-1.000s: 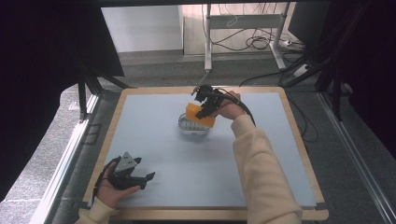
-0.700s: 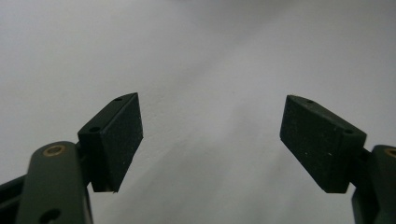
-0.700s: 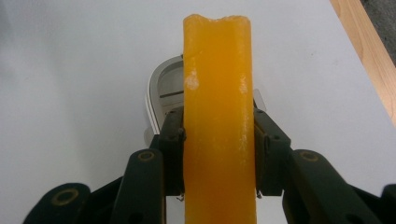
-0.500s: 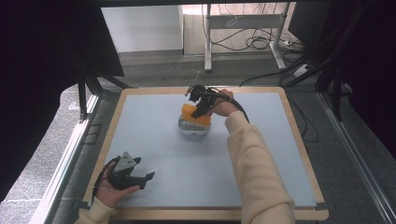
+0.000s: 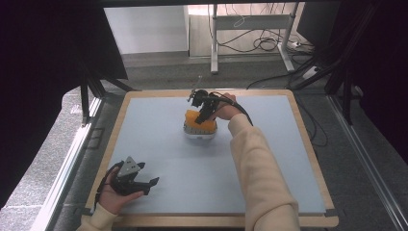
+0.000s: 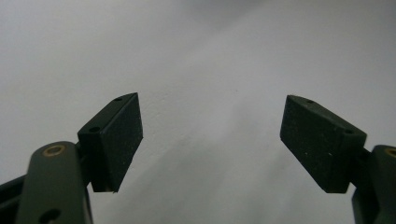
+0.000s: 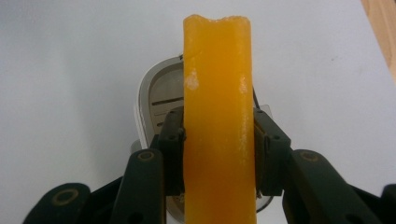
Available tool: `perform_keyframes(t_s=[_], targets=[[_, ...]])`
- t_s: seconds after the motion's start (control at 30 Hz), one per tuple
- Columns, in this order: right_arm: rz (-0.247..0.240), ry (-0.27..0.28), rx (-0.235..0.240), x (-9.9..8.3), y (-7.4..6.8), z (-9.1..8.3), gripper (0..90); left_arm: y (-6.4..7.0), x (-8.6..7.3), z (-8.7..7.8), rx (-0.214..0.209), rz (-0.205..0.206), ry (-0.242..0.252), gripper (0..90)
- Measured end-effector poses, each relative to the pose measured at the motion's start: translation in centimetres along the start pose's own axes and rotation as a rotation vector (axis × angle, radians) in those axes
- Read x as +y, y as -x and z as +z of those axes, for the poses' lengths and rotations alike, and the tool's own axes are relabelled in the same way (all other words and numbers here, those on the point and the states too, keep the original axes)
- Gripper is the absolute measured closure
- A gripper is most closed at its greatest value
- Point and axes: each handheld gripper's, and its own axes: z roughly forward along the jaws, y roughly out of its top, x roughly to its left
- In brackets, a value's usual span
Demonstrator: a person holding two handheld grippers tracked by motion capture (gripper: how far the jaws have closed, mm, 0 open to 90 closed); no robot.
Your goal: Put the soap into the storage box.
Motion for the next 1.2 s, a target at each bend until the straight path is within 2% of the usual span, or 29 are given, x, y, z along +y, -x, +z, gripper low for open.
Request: perform_keyframes(t_s=[0.53,0.6,0.77,0.93,1.1,1.2], targets=[[-0.010,-0.023,0.023,0.0,0.0,1.2,61.4,0.1,0.1,0.1,-0.002,0.003,-0.002,20.8],[-0.005,-0.010,0.031,0.0,0.0,1.3,60.4,0.1,0.1,0.1,-0.003,0.003,-0.004,20.8],[-0.001,0.004,-0.018,0.0,0.0,0.9,56.5,0.1,0.0,0.1,-0.002,0.007,-0.007,20.8],[0.048,0.024,-0.035,0.0,0.0,0.5,51.1,0.1,0.1,0.1,-0.004,0.007,-0.008,20.8],[0.090,0.026,-0.101,0.0,0.1,0.3,41.8,0.2,0.1,0.2,-0.005,0.011,-0.012,20.7],[0.105,0.037,-0.113,-0.1,0.3,0.2,40.0,0.2,0.0,0.2,-0.005,0.007,-0.010,20.7]])
